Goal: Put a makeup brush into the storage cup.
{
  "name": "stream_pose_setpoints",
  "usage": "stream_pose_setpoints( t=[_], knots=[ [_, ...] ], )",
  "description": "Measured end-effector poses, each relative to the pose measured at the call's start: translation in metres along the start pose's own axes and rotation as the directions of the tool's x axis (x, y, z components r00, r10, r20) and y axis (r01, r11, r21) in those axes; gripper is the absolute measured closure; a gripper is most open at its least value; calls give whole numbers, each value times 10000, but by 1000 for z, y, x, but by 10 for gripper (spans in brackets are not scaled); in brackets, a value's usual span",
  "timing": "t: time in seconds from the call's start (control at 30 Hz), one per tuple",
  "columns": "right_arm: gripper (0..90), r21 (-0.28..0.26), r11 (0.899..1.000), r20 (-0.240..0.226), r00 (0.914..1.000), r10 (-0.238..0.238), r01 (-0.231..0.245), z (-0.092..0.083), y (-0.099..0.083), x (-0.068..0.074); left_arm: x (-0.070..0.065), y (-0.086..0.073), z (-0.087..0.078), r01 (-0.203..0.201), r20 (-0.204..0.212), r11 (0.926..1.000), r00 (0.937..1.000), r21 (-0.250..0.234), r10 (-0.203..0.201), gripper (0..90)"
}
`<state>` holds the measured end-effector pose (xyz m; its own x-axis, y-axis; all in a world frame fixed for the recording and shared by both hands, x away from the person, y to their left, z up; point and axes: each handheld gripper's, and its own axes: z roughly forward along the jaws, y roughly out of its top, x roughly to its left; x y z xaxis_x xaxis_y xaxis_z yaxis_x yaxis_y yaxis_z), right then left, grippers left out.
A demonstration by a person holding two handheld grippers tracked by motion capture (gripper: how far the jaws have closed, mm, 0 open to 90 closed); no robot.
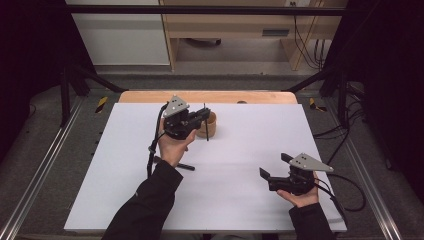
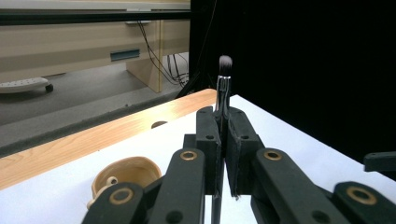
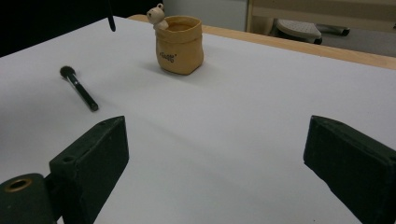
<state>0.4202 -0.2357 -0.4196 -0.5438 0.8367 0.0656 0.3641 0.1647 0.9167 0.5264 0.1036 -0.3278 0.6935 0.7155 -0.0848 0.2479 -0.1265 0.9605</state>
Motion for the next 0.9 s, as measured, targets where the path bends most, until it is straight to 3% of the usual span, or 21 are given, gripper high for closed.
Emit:
stream_pose_setpoints(
  t=[0.47, 0.9],
  knots=[
    [68, 38, 9999, -14, 9999, 154, -154, -2, -1, -2, 14, 8, 21, -169, -462, 9996, 9988, 217, 179, 849],
    [63, 30, 9996, -128, 9996, 271, -270, -2, -2, -3, 28, 8, 44, 65, -943, 9996, 9955, 273, -39, 849]
  ],
)
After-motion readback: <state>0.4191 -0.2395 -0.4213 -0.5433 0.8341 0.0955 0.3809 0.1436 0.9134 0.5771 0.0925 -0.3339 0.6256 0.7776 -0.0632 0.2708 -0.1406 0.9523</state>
